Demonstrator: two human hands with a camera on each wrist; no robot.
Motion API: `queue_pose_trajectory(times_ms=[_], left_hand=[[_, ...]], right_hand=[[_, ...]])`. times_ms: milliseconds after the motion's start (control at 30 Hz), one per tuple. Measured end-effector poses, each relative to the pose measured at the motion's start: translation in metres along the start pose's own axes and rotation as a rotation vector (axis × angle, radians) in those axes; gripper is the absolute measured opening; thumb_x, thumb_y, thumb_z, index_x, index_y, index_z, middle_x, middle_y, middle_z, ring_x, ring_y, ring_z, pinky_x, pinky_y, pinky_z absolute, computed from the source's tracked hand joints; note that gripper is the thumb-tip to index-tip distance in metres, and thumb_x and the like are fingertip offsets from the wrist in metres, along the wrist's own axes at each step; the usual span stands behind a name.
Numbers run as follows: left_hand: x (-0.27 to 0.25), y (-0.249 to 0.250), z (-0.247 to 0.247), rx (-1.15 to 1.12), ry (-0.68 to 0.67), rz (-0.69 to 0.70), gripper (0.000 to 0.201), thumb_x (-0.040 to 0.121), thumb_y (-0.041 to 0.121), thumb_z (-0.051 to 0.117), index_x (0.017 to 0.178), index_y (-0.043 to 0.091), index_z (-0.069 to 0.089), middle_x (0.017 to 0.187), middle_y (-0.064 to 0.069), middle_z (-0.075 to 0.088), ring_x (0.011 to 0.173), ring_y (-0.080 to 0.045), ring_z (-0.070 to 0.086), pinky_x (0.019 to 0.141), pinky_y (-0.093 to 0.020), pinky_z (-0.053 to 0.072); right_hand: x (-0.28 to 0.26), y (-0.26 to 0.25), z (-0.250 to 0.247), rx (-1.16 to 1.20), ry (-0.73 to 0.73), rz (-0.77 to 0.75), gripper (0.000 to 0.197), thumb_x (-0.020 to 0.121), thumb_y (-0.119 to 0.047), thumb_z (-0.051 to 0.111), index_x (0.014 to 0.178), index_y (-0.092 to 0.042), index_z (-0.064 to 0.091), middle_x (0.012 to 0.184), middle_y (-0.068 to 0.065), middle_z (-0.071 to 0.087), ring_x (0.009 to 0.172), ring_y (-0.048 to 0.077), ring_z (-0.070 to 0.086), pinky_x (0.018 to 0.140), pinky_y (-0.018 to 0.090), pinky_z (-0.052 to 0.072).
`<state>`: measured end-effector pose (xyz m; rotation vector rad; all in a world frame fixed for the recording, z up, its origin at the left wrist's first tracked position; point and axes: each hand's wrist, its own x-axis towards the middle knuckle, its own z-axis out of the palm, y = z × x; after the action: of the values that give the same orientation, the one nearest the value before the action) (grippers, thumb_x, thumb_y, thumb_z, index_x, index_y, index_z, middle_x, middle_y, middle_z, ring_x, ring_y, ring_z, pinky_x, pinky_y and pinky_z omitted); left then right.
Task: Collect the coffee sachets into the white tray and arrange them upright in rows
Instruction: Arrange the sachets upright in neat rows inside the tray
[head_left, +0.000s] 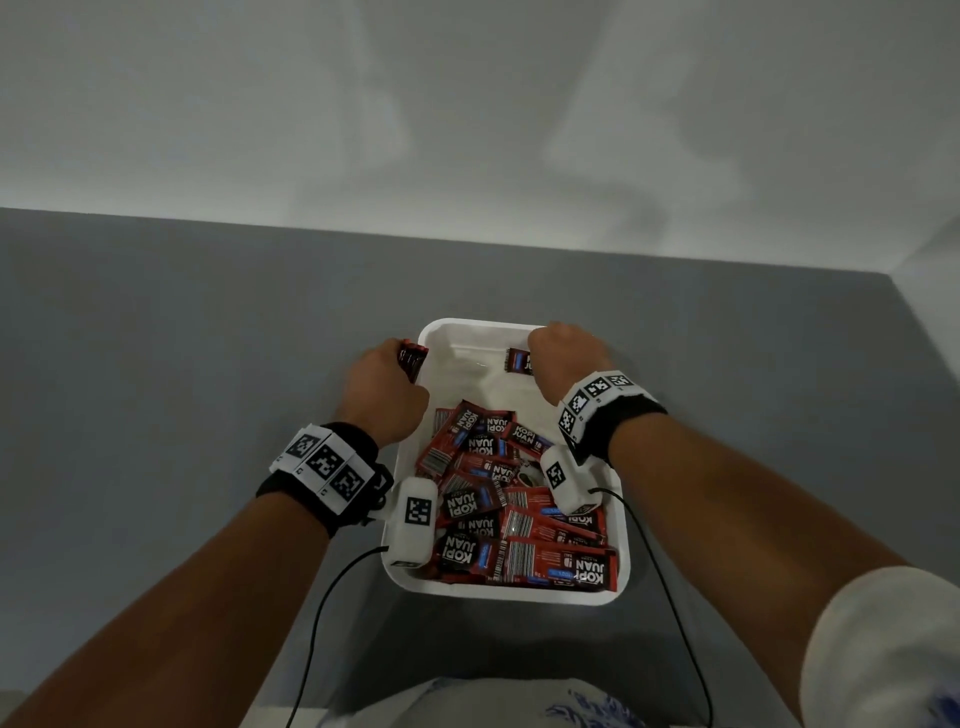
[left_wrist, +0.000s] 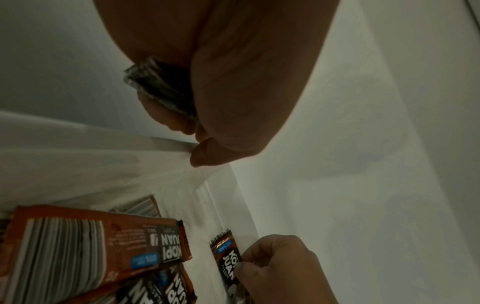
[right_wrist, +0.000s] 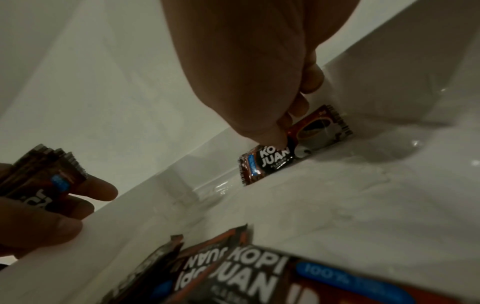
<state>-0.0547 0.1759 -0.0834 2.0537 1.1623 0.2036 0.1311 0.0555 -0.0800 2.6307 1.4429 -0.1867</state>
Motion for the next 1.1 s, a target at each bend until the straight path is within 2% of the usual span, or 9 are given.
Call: queue_pose_trajectory(times_ms=[133,233,300,400,467,633,733,933,1100], left_hand=[[-0.002,0.0,-0.002,-0.007,0.002,0.008,0.025,0.084,0.003,0.062,0.102,0.02,0.06,0.084,0.007,0.062,0.074,-0.009,0.058,0.055,-0.022,0.042],[-0.007,0.0,-0.002,-0.003,-0.023,0.035,0.024,0.084,0.002,0.062,0.099,0.021,0.059,0.083,0.006,0.061,0.071,-0.008,0.057,0.053,-0.022,0.04],[-0.009,0.0,-0.002,0.03,-0.045,0.046,0.022,0.084,0.002,0.062,0.097,0.02,0.058,0.082,0.005,0.06,0.069,-0.009,0.056,0.052,-0.023,0.039],[-0.011,0.001,0.0,0.08,-0.054,0.074,0.018,0.083,0.001,0.061,0.094,0.015,0.057,0.082,0.0,0.06,0.068,-0.014,0.056,0.052,-0.025,0.038],[-0.013,0.004,0.001,0.115,-0.055,0.119,0.015,0.083,0.002,0.06,0.093,0.013,0.057,0.082,-0.001,0.059,0.069,-0.016,0.055,0.053,-0.025,0.037],[-0.018,0.009,0.003,0.147,-0.099,0.132,0.017,0.084,0.004,0.061,0.084,0.017,0.051,0.079,0.001,0.054,0.068,-0.016,0.052,0.052,-0.024,0.034],[-0.019,0.007,0.004,0.161,-0.096,0.124,0.017,0.084,0.001,0.059,0.082,0.016,0.051,0.079,0.001,0.054,0.064,-0.012,0.049,0.051,-0.023,0.032],[-0.017,0.005,0.002,0.141,-0.107,0.105,0.015,0.084,-0.001,0.056,0.093,0.011,0.059,0.081,0.0,0.059,0.065,-0.009,0.052,0.051,-0.022,0.035],[-0.016,0.004,0.002,0.145,-0.123,0.08,0.019,0.084,-0.002,0.056,0.094,0.015,0.057,0.084,0.002,0.058,0.069,-0.008,0.053,0.053,-0.021,0.036]], right_hand=[[-0.01,0.001,-0.001,0.073,0.029,0.032,0.014,0.094,-0.008,0.049,0.101,-0.011,0.061,0.097,0.008,0.068,0.084,0.029,0.066,0.072,0.039,0.055],[-0.024,-0.001,0.007,0.112,-0.103,-0.005,0.012,0.094,-0.013,0.049,0.083,-0.014,0.054,0.095,0.008,0.067,0.071,0.02,0.057,0.061,0.03,0.046],[-0.033,-0.002,0.017,0.19,-0.219,-0.042,0.017,0.099,-0.028,0.049,0.093,-0.014,0.058,0.108,0.008,0.064,0.085,0.021,0.057,0.072,0.032,0.049],[-0.038,-0.004,0.032,0.183,-0.264,-0.068,0.051,0.102,-0.053,0.037,0.13,-0.014,0.056,0.135,0.009,0.05,0.126,0.029,0.047,0.101,0.049,0.047],[-0.038,-0.006,0.036,0.162,-0.253,-0.039,0.064,0.1,-0.061,0.03,0.14,-0.016,0.049,0.145,0.008,0.042,0.137,0.03,0.038,0.105,0.053,0.044],[-0.036,-0.006,0.039,0.158,-0.262,0.049,0.077,0.096,-0.071,0.026,0.147,-0.015,0.04,0.154,0.008,0.034,0.144,0.032,0.031,0.109,0.053,0.041],[-0.035,-0.008,0.039,0.18,-0.237,0.083,0.077,0.094,-0.072,0.029,0.144,-0.015,0.044,0.155,0.01,0.032,0.146,0.033,0.027,0.108,0.056,0.041],[-0.031,-0.007,0.041,0.18,-0.217,0.076,0.072,0.094,-0.07,0.033,0.147,-0.02,0.038,0.153,0.007,0.032,0.144,0.034,0.029,0.105,0.055,0.045],[-0.029,-0.007,0.042,0.187,-0.202,0.107,0.071,0.096,-0.067,0.034,0.147,-0.019,0.038,0.152,0.008,0.032,0.142,0.033,0.031,0.104,0.052,0.045]])
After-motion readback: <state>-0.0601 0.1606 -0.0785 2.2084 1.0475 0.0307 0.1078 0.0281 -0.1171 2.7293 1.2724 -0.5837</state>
